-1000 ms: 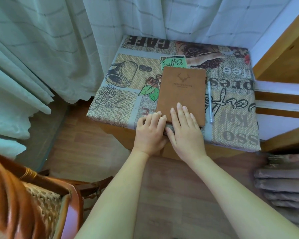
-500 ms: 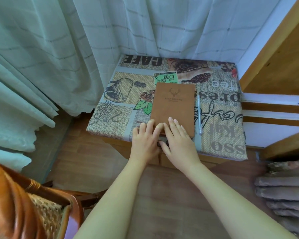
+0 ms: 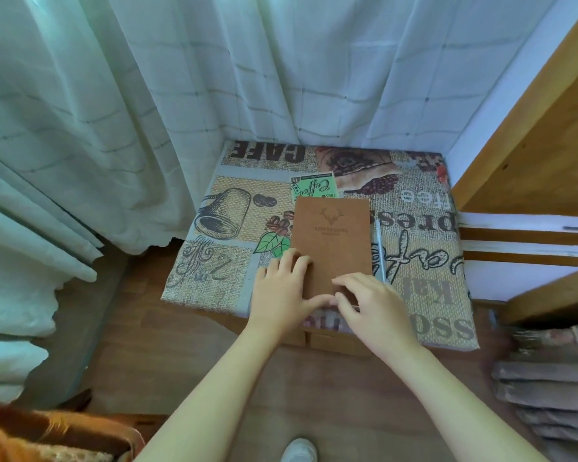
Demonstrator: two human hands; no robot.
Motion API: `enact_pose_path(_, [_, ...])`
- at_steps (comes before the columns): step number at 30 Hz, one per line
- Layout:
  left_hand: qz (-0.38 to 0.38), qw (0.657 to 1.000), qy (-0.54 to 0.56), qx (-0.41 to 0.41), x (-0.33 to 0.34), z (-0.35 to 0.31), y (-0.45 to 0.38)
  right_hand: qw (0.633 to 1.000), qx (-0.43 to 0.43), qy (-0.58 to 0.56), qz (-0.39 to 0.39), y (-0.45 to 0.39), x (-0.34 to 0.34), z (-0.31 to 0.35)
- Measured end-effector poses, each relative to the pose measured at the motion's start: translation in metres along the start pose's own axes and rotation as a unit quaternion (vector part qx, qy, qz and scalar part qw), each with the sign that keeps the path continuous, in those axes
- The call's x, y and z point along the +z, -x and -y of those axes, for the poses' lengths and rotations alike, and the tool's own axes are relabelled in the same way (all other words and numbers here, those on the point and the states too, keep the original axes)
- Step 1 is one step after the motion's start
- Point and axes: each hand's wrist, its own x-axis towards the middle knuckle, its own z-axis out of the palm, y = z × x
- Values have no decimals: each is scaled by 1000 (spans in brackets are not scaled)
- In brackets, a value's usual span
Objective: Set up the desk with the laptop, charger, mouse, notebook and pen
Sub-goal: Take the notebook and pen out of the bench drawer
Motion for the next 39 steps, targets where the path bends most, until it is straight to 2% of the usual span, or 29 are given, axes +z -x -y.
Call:
enact_pose_path(4, [62,996,39,-40,-7,-1,-28,998,56,15,-36,-22,-5,-8])
enact_pose_path(9, [127,985,81,-79,-4,0,-34,974,220,29,-45,-37,-7,-23])
enact_pose_path(11, [121,980,134,-88,-3,-4,-33,963,267,3,-47,-39,-6,-23])
enact_pose_path(14, [68,952,267,-131,-5,-11,-35,957,281,-20,-74,-41,-1,-18])
enact_pose_path(15, [54,928,328,-166,-5,-11,-39,952,290,-40,-85,-43,0,-16])
enact_pose_path(16, [51,889,402,-212,-8,-11,-44,946,304,-67,-95,-46,0,-14])
enact_pose_path(18, [70,776,555,-292,-14,-9,-54,925,347,-113,-103,-51,0,-13])
enact_pose_path(19, [84,734,599,-308,-16,-6,-58,913,372,-137,-100,-53,0,-14])
enact_pose_path(23, [140,664,668,-304,-12,7,-64,854,449,-254,-75,-59,-7,-23])
enact_pose_path(25, [163,650,681,-295,-11,13,-64,826,470,-305,-56,-62,-11,-26])
enact_pose_path(27, [174,639,692,-287,-13,16,-64,822,474,-313,-32,-66,-13,-25])
enact_pose_path(32, [149,631,698,-305,-17,31,-63,849,467,-247,26,-73,-2,-20])
enact_pose_path(36, [148,621,704,-312,-23,36,-59,894,420,-153,-2,-72,3,-13])
enact_pose_path(39, [151,611,711,-315,-25,35,-59,888,411,-204,-37,-70,-2,-9])
